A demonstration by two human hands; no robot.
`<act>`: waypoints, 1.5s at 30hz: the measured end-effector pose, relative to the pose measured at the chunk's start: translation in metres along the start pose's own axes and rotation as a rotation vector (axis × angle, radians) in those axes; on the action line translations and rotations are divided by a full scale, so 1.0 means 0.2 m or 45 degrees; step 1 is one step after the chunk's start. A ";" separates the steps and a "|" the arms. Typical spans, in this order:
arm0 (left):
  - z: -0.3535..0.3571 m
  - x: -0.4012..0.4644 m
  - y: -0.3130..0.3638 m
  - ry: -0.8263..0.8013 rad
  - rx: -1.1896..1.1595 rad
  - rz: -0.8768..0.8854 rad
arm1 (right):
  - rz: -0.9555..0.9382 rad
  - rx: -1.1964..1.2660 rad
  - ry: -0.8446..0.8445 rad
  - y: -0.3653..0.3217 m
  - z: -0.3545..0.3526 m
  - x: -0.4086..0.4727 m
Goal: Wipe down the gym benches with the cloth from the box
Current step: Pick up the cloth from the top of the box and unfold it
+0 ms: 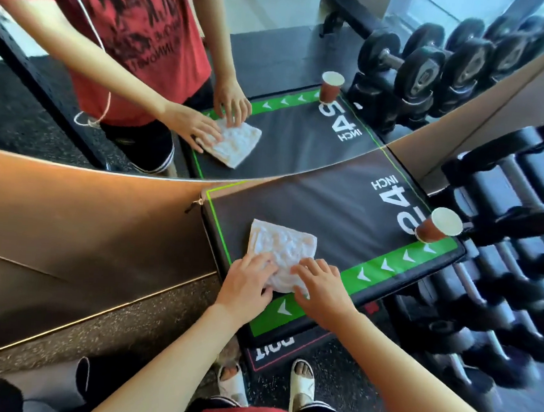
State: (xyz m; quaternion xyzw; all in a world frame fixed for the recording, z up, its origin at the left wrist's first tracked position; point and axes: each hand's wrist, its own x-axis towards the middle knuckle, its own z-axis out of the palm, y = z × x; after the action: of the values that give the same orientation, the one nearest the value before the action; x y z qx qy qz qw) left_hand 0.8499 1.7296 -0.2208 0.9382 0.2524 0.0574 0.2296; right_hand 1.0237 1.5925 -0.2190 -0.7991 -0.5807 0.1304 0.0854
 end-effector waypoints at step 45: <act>-0.02 -0.31 0.37 0.341 0.022 -0.508 | -0.687 -0.056 0.127 0.13 0.02 0.11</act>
State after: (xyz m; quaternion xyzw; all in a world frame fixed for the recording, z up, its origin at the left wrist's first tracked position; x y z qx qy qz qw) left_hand 0.8286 1.6438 -0.1818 0.8558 0.4614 0.1325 0.1929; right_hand 1.0516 1.6050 -0.2318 -0.6226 -0.7703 0.0507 0.1283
